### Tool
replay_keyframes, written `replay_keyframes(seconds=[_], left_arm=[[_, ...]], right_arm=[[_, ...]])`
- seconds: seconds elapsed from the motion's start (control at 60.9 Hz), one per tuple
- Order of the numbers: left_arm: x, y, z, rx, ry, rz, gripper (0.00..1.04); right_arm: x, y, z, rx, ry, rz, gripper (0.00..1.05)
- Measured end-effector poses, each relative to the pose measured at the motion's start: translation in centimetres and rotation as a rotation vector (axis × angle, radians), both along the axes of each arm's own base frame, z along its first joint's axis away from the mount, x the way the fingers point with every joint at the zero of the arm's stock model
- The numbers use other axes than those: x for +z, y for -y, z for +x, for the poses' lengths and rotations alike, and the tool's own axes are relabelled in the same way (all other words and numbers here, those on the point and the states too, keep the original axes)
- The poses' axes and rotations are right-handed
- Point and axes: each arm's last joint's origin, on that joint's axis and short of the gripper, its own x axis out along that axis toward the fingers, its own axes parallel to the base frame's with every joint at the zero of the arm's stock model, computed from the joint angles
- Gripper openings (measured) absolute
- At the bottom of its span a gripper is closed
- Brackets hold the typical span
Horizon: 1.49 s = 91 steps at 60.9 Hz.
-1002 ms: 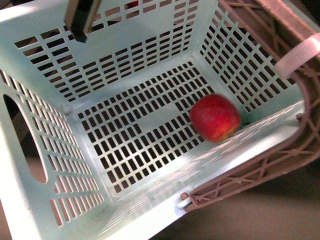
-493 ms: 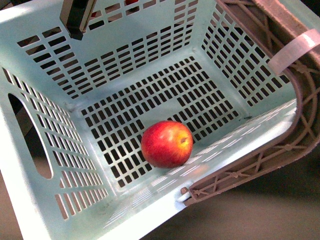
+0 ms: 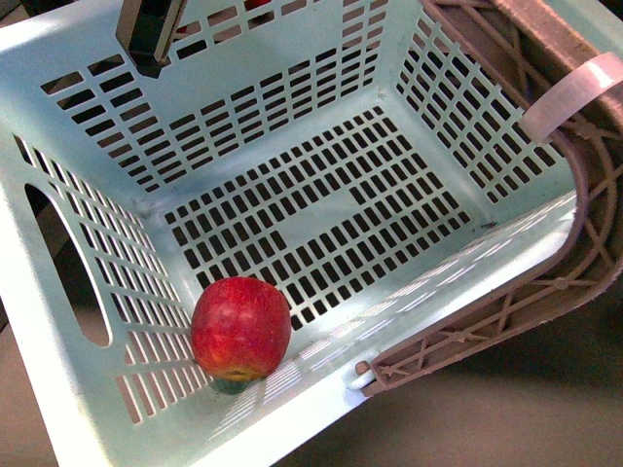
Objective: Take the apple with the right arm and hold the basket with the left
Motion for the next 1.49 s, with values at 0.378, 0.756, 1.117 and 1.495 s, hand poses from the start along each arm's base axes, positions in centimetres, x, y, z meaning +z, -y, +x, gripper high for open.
replay_keyframes(seconds=[0.378, 0.756, 1.117, 1.495], left_arm=[[0.0, 0.0, 0.0, 0.003, 0.001, 0.001, 0.06], [0.0, 0.0, 0.0, 0.001, 0.000, 0.000, 0.06], [0.0, 0.0, 0.0, 0.001, 0.000, 0.000, 0.06], [0.0, 0.0, 0.0, 0.000, 0.002, 0.002, 0.06]], right_arm=[[-0.8, 0.0, -1.3, 0.006, 0.022, -0.001, 0.02], [-0.6, 0.0, -2.4, 0.005, 0.028, -0.001, 0.02], [-0.7, 0.0, -3.1, 0.005, 0.028, -0.001, 0.02], [-1.0, 0.0, -4.3, 0.004, 0.021, -0.001, 0.02]])
